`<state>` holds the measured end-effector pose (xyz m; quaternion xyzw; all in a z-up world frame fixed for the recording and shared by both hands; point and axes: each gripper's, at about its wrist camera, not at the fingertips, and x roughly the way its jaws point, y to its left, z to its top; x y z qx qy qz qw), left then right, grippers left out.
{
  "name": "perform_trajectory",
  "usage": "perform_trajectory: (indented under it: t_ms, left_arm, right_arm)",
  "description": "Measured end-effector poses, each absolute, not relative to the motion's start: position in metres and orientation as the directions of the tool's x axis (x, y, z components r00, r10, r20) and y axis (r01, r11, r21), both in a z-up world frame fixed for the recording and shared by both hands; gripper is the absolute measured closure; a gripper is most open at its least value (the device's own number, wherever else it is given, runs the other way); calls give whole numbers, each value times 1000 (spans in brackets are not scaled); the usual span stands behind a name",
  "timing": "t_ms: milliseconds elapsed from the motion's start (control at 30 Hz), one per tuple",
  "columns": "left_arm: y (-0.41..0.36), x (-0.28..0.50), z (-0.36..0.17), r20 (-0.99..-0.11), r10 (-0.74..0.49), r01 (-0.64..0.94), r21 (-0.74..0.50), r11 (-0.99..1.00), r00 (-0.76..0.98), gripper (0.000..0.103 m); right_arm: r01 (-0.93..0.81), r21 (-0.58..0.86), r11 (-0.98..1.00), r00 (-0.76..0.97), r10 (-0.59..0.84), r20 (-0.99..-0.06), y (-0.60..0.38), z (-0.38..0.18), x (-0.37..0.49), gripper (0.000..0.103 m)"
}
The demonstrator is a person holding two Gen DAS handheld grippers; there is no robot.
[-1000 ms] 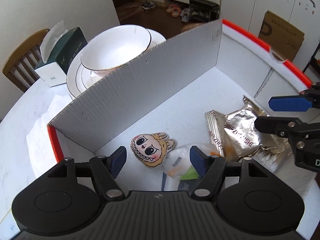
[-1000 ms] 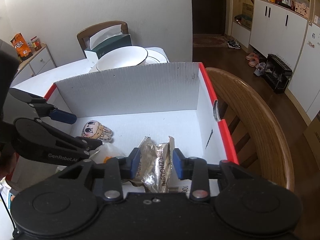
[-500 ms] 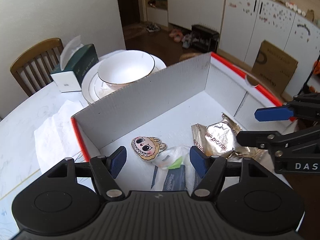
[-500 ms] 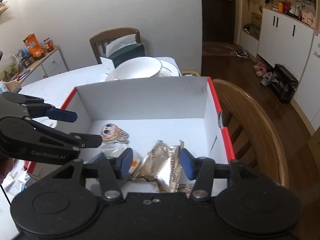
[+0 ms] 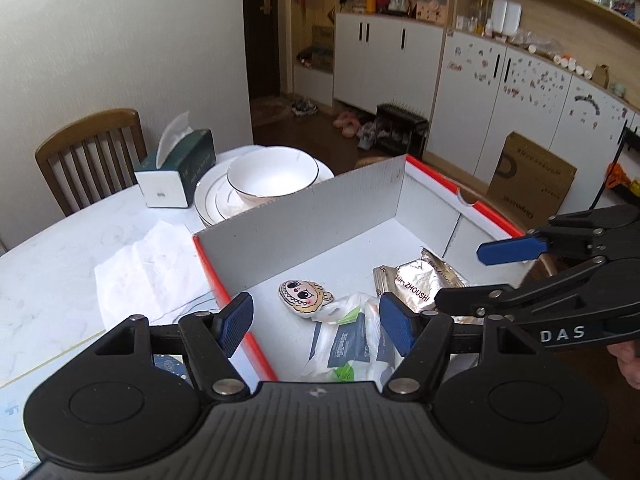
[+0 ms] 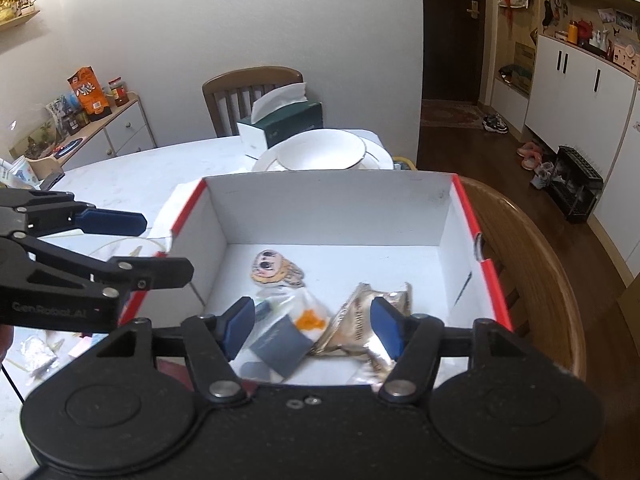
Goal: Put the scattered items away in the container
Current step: 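Withdraw both tools from the box back to the table items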
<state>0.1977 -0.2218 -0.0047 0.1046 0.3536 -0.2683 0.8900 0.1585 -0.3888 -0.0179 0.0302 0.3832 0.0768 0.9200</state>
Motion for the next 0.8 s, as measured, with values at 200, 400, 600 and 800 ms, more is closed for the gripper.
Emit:
perform_trajectory:
  t_ms: [200, 400, 600, 800]
  left_arm:
    - [-192, 179, 0, -663, -422, 553, -14, 833, 619, 34]
    - [-153, 162, -1, -649, -407, 536, 1, 844, 643, 32]
    - [-109, 150, -4, -642, -398, 514, -6, 858, 656, 22]
    - [-64, 146, -13, -651, -388, 490, -28, 871, 653, 20]
  right_arm:
    - [-130, 123, 984, 703, 179, -688, -365, -14, 146, 25]
    - [-168, 120, 978, 708, 204, -676, -332, -9, 132, 17]
    - [-193, 125, 973, 706, 226, -671, -297, -7, 120, 14]
    - [-213, 114, 970, 690, 232, -686, -259, -14, 111, 14]
